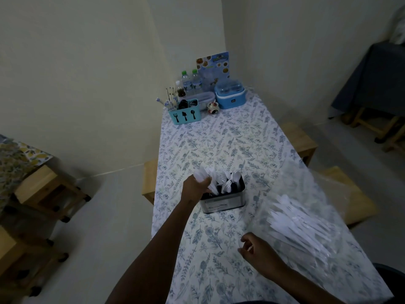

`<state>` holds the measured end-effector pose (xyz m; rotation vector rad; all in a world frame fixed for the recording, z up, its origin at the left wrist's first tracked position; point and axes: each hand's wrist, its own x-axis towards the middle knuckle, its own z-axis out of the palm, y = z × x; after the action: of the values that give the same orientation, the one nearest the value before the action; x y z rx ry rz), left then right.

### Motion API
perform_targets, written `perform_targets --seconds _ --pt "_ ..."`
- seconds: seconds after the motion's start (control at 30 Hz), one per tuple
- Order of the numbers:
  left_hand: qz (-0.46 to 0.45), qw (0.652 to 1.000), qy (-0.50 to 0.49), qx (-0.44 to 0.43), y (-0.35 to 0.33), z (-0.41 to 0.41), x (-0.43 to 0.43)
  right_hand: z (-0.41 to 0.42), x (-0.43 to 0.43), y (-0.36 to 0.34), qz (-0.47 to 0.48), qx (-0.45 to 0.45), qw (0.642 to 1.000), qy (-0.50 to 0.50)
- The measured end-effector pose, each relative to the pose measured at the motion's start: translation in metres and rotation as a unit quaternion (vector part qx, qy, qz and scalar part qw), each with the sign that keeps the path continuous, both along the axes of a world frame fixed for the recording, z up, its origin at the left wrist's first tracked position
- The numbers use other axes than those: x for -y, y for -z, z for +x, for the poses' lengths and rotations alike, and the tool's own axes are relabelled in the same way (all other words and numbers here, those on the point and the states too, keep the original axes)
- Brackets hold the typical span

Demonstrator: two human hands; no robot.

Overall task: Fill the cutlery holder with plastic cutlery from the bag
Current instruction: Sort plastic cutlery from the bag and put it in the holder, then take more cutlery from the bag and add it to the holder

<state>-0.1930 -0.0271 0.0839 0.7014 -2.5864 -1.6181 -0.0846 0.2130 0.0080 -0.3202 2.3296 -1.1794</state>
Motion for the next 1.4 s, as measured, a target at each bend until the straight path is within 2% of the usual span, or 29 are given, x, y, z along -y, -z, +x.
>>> perform_targets --seconds 0.17,0.23,0.37,0.47,0.57,0.67,0.87,1.0,1.27,1.33,1.4 --pt "-0.09 0.992 0.053 0.072 0.005 0.002 -0.007 0.002 0.001 0.002 0.008 -0.002 1.0 -0.022" --pt "-0.101 0.991 0.053 0.068 0.004 0.003 -0.011 0.003 0.002 0.003 0.014 -0.01 0.999 -0.035" --pt "-0.133 0.989 0.059 0.04 0.006 0.006 -0.011 0.004 0.003 0.006 0.028 -0.015 0.999 -0.04" --pt "-0.122 0.992 0.033 0.02 0.011 0.012 -0.009 0.004 0.001 0.006 0.034 -0.022 0.999 -0.03" --pt "-0.111 0.992 -0.007 -0.051 0.014 0.028 -0.016 0.002 -0.006 0.005 0.044 -0.037 0.998 -0.005" --pt "-0.148 0.982 -0.044 -0.104 0.023 0.049 -0.025 -0.003 -0.018 0.008 0.057 -0.057 0.996 0.03" --pt "-0.168 0.979 0.048 -0.108 0.053 0.07 -0.048 -0.008 -0.051 0.02 0.096 -0.073 0.989 0.08" --pt "-0.12 0.984 0.107 -0.072 0.068 0.077 -0.075 -0.008 -0.073 0.033 0.127 -0.096 0.983 0.095" --pt "-0.11 0.959 0.234 0.114 0.107 0.089 -0.131 -0.001 -0.103 0.058 0.269 -0.156 0.949 0.051" --pt "-0.088 0.956 0.228 0.164 0.115 0.092 -0.142 -0.001 -0.109 0.069 0.28 -0.181 0.942 0.034" --pt "0.007 0.96 0.17 0.223 0.12 0.094 -0.153 -0.001 -0.116 0.083 0.275 -0.202 0.94 0.004"
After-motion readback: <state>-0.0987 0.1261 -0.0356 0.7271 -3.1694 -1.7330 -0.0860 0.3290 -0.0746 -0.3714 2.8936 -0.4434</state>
